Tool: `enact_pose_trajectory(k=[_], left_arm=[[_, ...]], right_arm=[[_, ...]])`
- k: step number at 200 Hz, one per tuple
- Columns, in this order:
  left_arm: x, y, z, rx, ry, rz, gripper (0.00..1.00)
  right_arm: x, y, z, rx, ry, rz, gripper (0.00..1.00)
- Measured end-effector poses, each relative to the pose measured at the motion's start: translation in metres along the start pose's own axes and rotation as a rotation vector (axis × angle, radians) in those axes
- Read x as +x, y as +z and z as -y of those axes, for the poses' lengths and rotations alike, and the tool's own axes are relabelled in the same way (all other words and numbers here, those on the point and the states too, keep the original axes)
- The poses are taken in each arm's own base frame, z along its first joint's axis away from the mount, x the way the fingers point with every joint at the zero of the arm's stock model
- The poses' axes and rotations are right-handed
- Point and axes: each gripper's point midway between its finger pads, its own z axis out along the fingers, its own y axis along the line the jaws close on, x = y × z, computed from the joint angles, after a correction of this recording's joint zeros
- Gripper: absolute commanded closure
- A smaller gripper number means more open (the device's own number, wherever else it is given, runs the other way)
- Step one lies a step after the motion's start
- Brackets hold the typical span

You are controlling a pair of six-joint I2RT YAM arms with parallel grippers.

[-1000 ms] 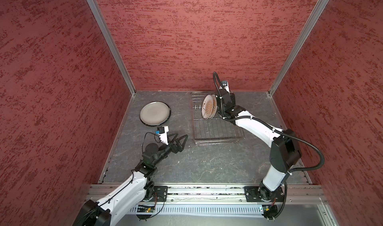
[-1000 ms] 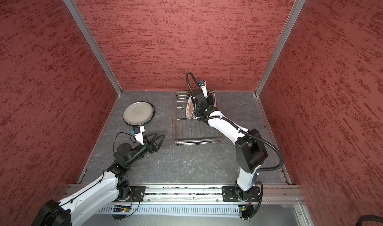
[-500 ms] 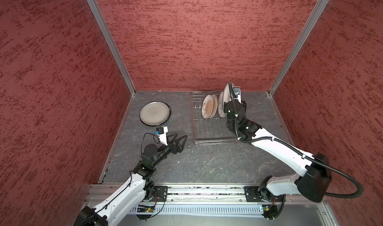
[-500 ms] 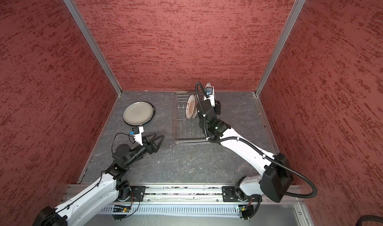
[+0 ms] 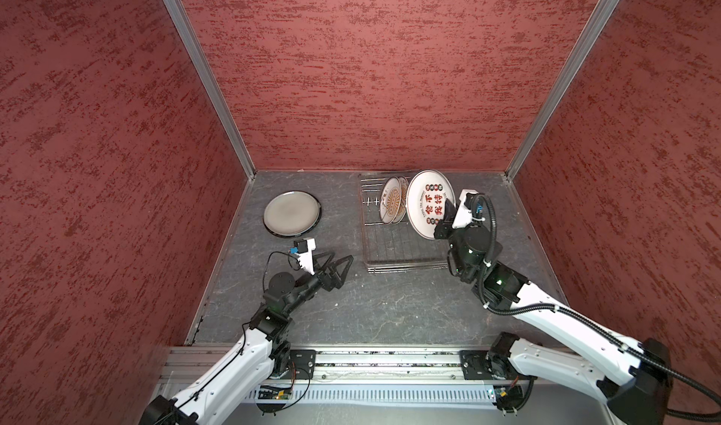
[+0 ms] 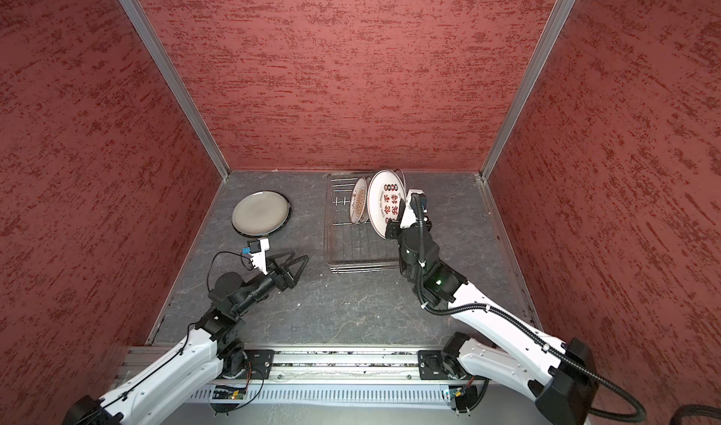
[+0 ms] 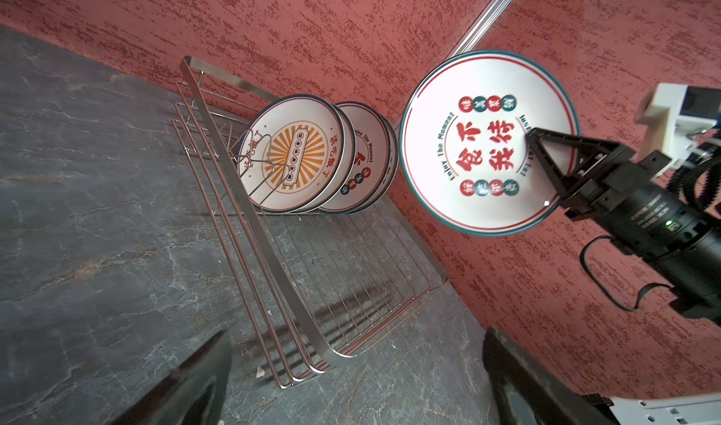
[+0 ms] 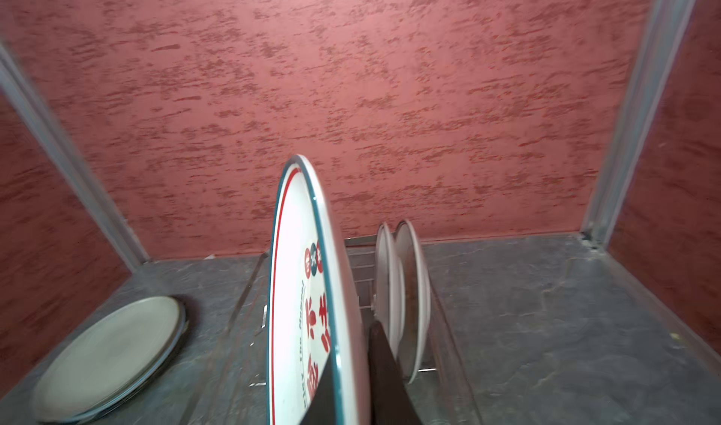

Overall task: Unload the plates from the dish rack
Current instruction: 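Lower the red-printed plate flat onto the table beside the left gripper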

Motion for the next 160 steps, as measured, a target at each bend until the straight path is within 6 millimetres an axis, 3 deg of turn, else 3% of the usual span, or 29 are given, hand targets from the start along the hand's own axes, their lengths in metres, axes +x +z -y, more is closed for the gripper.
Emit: enact_pose_trajectory(k=[50, 102, 160], left_arm=[[-0.008, -0.007, 0.009, 0.031, 0.017, 0.043, 0.00], [-0.001, -0.008, 0.011, 0.058, 0.014, 0.025, 0.01], [0.004, -0.012, 0.029, 0.171, -0.014, 0.006, 0.03]], right_arm=[[0.049, -0.010, -0.040, -0.292, 0.144, -0.094, 1.00], [0.053, -0.023, -0.095, -0.620, 0.344, -0.103, 1.00], [0.073, -0.025, -0.120, -0.777, 0.404, -0.121, 1.00]])
